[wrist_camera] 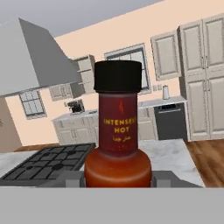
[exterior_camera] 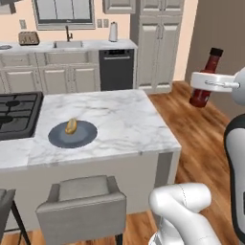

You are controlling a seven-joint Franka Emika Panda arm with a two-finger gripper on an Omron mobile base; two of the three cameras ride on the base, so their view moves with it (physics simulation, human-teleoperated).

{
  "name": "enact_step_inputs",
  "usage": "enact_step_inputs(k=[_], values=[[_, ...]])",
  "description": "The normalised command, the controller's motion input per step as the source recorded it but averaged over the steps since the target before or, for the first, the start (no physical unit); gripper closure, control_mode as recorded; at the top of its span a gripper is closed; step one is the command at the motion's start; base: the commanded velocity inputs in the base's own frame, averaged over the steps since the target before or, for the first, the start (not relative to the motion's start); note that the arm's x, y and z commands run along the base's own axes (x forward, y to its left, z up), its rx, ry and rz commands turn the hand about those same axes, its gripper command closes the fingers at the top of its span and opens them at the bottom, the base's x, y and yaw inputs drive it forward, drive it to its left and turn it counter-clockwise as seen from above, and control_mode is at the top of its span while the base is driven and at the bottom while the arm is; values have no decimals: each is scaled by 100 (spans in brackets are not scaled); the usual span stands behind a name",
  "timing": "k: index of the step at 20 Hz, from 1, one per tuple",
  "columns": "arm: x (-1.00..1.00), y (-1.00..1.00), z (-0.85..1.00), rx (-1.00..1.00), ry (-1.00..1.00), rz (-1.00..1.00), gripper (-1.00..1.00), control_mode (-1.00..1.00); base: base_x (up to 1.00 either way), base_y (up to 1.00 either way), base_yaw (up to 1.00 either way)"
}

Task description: Move the hot dog bun to the plate on the dining table and place the condiment next to that plate. Then navigate to the fridge and take the sausage and place it on the plate as well.

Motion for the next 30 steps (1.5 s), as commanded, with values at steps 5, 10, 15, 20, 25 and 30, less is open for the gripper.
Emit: enact_step_inputs(k=[5,10,15,20,25,30], values=[[0,0,0,0,0,0,100,100,99,-27,41],[0,0,0,0,0,0,100,100,99,-23,39],[0,0,0,0,0,0,100,100,92,-28,33],[0,0,0,0,0,0,100,100,87,-44,35],[0,0,0,0,0,0,100,100,79,-61,43],[0,0,0,0,0,0,100,100,80,-59,50]])
